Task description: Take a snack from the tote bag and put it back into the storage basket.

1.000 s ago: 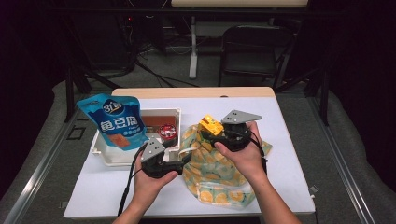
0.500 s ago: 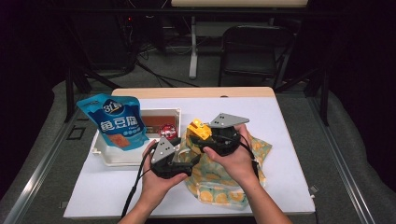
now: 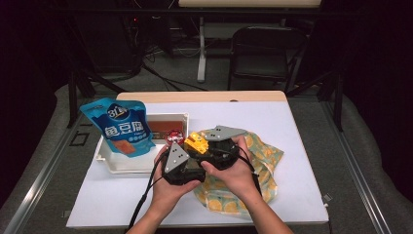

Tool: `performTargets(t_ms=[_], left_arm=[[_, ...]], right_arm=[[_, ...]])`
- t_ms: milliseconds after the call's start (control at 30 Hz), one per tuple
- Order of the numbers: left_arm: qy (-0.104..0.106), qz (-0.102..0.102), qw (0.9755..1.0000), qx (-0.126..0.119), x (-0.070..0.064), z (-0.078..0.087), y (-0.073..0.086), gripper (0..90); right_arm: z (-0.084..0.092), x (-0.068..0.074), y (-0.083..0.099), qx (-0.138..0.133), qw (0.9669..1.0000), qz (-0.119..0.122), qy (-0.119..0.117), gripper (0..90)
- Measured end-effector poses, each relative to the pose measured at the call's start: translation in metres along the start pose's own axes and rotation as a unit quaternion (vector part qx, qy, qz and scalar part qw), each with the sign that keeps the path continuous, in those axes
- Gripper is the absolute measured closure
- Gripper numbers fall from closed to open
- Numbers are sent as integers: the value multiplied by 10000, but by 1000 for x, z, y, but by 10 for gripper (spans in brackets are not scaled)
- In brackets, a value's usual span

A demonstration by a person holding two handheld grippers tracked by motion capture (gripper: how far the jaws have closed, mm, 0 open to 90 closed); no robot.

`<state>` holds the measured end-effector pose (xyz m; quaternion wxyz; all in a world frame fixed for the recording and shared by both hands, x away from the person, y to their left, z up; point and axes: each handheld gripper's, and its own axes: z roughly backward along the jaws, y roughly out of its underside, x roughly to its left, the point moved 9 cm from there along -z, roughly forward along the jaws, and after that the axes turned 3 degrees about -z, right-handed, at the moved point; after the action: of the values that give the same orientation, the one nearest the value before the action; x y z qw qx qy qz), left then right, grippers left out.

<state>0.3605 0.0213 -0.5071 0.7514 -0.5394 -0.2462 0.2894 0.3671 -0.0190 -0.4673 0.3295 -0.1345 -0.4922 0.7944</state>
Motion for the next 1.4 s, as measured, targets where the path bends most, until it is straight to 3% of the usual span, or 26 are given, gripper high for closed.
performTargets(t_ms=[100,333,400,500,667,1067,1400], left_arm=[[-57,-28,10000,-31,2,1,-1,232],[-145,-32,9999,13,3,4,1,280],[-182,24,9998,88,5,4,3,283],[-268,83,9995,150,11,5,7,288],[-457,195,9986,191,23,10,12,288],[-756,440,9959,220,51,26,26,287],[-1045,612,9925,160,74,43,35,287]], right_arm=[[-2,1,1,41,10000,-5,-20,511],[-3,2,1,-50,9999,-96,-93,470],[0,4,-1,-219,9994,-137,-228,360],[9,3,-3,-298,9991,-138,-251,224],[27,-2,-5,-578,9978,-218,-258,162],[56,-34,16,-837,9956,-419,95,151],[73,-62,63,-786,9934,-607,573,152]])
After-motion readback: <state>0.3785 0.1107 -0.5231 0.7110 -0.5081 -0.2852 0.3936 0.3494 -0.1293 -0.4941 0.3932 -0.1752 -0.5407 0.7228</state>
